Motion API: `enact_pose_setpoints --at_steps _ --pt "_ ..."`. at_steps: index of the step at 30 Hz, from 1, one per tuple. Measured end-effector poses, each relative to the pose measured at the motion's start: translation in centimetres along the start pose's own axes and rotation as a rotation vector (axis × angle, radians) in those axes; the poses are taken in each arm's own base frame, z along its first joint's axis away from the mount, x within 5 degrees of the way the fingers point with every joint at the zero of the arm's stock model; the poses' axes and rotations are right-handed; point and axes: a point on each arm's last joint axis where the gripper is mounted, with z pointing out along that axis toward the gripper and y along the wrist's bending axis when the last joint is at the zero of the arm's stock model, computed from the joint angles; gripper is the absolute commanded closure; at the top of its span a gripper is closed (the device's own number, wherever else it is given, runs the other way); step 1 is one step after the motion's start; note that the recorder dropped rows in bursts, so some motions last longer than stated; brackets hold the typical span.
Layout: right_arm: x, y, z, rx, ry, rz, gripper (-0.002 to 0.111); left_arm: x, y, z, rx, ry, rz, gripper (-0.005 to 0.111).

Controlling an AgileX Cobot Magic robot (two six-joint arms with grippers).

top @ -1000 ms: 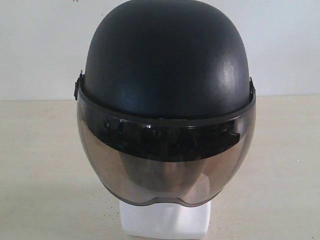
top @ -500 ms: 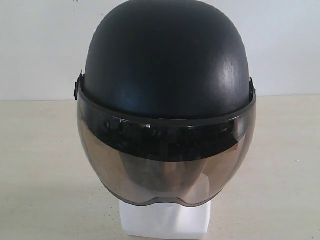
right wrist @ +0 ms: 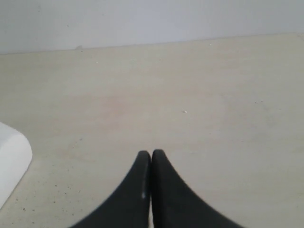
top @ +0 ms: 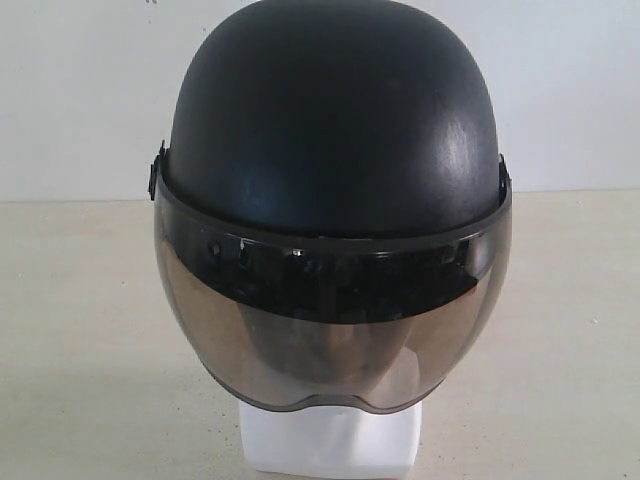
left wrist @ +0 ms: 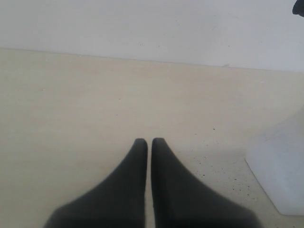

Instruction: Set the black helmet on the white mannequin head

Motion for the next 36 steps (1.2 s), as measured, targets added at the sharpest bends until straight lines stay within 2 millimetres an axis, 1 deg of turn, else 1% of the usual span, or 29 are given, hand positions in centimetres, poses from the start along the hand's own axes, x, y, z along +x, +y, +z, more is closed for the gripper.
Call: enact_pose_setpoints --at_steps 12,21,29,36 --pt "-0.41 0.09 -0.84 -0.01 -0.107 0.01 0.108 0.0 0.0 0.0 0.0 0.0 0.002 0.102" --pt "-0.45 -0.04 -0.88 0.012 -0.115 0.017 0.108 0.0 0.0 0.0 0.0 0.0 0.002 0.102" --pt "-0.48 -0.39 -0.89 0.074 -0.121 0.031 0.108 0.0 0.0 0.0 0.0 0.0 0.002 0.102" --pt "-0.48 -0.42 -0.89 0.08 -0.121 0.033 0.108 0.0 0.0 0.0 0.0 0.0 0.002 0.102"
